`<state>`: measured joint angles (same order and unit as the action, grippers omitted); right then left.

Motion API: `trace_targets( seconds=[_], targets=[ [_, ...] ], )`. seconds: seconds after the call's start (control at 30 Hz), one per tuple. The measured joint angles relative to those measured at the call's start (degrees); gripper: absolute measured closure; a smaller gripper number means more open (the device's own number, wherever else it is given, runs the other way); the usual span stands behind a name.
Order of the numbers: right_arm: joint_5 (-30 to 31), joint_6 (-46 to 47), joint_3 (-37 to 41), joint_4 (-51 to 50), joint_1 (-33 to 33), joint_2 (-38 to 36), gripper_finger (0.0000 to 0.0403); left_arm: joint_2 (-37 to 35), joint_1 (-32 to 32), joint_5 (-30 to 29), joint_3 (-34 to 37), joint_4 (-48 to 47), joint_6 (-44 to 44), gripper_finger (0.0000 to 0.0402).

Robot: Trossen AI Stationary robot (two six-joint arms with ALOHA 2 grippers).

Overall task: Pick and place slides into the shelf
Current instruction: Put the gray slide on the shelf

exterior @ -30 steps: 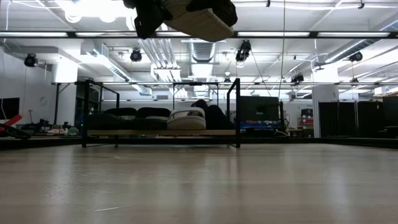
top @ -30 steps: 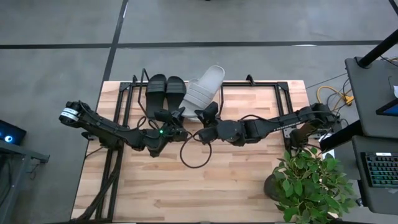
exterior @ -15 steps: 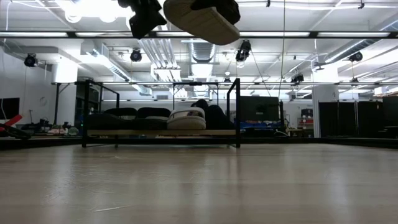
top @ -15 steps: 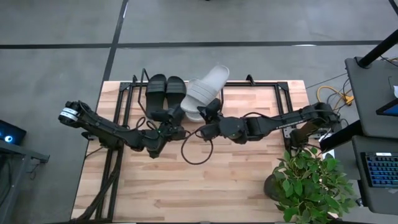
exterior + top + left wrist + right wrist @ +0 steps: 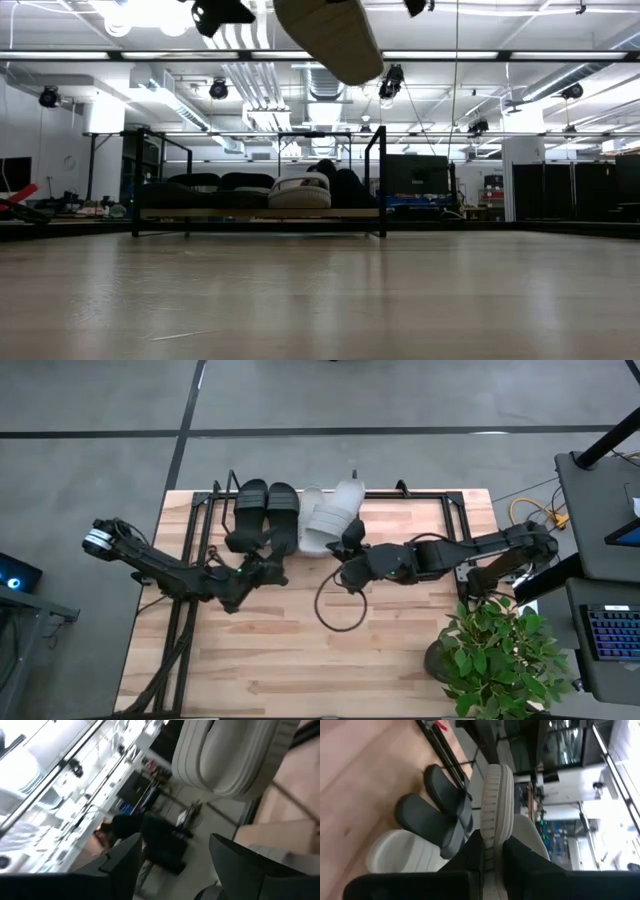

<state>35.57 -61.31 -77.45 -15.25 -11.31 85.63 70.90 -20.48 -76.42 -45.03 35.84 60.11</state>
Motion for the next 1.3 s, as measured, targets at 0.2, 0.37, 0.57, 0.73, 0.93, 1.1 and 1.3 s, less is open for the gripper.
trace_targets(
  seconds=[0.2,0.37,0.57,0.73,0.93,1.1,1.3],
  targets=[
    [-7.3,-1.13,1.16,0.11,-2.63,-2.94,0.0373,-8.5,-3.14,8.83,5.08,-0.62,-7.83,0.0185],
    [-15.05,-1.31,2.48,0.42,-5.15,-4.09,0.0373,-16.38,-4.8,25.31,7.98,-5.51,-20.93,0.0185],
    [-14.4,-2.13,3.99,-0.07,-5.99,-4.2,0.0373,-23.11,-4.78,41.54,7.54,-22.76,-36.73,0.0185],
    [-15.04,-2.77,6.15,0.2,-7.1,-4.2,0.0373,-24.2,-4.76,50.6,7.69,-25.88,-41.79,0.0185],
    [-14.81,-3.87,8.74,0.97,-9.61,-4.14,0.0373,-23.07,-4.6,51.52,6.86,-25.77,-47.14,0.0185],
    [-9.42,-5.96,11.0,4.12,-11.47,-4.14,0.0373,-21.26,-4.32,51.61,5.42,-25.52,-50.65,0.0185],
    [-6.86,-7.53,12.99,5.88,-12.47,-4.14,0.0373,-16.94,-3.49,51.63,3.24,-26.06,-50.96,0.0185]
  ],
)
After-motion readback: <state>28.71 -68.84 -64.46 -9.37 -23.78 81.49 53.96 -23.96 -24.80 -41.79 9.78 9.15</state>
